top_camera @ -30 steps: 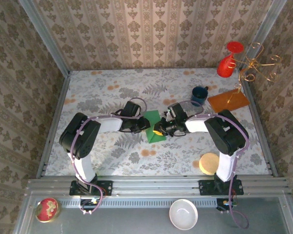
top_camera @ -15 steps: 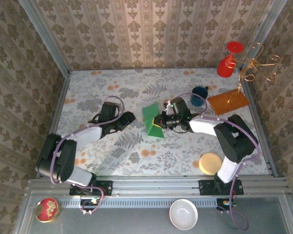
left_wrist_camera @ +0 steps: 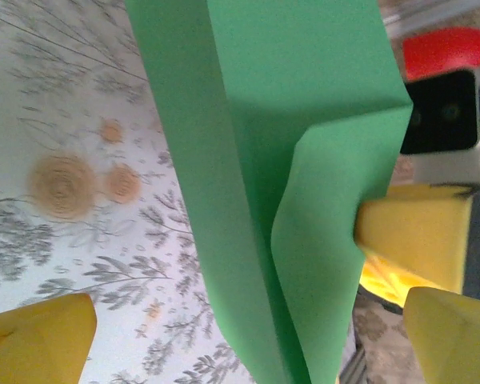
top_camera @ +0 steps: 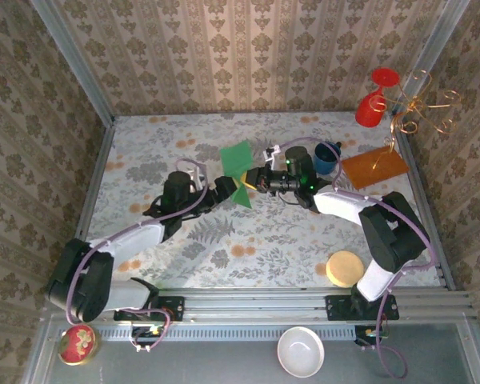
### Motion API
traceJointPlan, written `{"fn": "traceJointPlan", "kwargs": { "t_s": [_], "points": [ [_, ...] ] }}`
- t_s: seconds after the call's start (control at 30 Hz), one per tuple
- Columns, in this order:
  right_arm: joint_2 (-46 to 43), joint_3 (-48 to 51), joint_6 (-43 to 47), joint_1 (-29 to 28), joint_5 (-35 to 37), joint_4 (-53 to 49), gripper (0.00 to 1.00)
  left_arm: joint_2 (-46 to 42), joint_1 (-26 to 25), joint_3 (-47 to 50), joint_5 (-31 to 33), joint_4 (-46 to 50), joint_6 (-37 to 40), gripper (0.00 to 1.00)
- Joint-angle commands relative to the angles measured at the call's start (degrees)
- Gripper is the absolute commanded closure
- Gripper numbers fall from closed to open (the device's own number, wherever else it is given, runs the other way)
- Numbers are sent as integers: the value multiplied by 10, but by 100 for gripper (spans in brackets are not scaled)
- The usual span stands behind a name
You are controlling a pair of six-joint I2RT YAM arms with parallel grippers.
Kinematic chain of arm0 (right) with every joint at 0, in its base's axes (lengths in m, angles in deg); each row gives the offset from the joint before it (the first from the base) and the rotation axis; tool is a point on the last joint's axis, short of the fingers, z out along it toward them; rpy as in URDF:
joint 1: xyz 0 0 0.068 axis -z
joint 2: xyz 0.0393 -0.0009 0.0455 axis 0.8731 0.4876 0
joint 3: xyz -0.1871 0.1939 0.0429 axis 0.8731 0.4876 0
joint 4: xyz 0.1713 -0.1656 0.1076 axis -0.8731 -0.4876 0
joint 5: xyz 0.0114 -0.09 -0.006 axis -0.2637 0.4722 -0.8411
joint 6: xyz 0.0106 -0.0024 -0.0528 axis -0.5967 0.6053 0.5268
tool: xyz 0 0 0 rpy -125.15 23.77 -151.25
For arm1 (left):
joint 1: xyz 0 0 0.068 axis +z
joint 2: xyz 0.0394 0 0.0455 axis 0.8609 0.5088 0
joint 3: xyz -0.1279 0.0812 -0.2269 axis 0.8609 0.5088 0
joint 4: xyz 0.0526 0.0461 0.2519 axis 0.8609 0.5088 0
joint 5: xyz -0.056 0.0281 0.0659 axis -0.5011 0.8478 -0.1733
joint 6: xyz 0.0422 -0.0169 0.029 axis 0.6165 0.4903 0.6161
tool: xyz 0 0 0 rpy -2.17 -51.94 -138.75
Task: Fold a paper plane with a square sheet of paper (pick it up from the middle)
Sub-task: Turn over the paper at the center of the table.
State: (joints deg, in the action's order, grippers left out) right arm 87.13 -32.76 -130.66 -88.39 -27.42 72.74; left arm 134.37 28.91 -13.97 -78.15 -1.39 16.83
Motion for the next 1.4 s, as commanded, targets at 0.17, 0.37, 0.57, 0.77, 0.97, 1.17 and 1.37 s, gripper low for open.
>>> {"fn": "traceJointPlan", "kwargs": {
  "t_s": [0.17, 0.37, 0.57, 0.77, 0.97, 1.17, 1.37],
  "points": [
    [-18, 2, -39, 6, -29, 48, 95, 27, -3, -27, -45, -87, -20, 13],
    [-17, 7, -43, 12, -28, 50, 95, 19, 6, -10, -42, -114, -31, 34],
    [-13, 8, -43, 14, -29, 45, 95, 27, 11, -8, -53, -139, -42, 52],
    [-11, 8, -42, 16, -29, 39, 94, 43, 11, -14, -75, -170, -52, 66],
    [-12, 10, -38, 20, -26, 24, 89, 51, 14, -15, -75, -163, -51, 78],
    [-38, 12, 15, 37, 9, -83, 65, 49, 24, -21, -67, -107, -26, 88],
    [-82, 17, 81, 72, 86, -210, 55, 24, 29, -46, -23, 59, 79, 93]
  ]
}}
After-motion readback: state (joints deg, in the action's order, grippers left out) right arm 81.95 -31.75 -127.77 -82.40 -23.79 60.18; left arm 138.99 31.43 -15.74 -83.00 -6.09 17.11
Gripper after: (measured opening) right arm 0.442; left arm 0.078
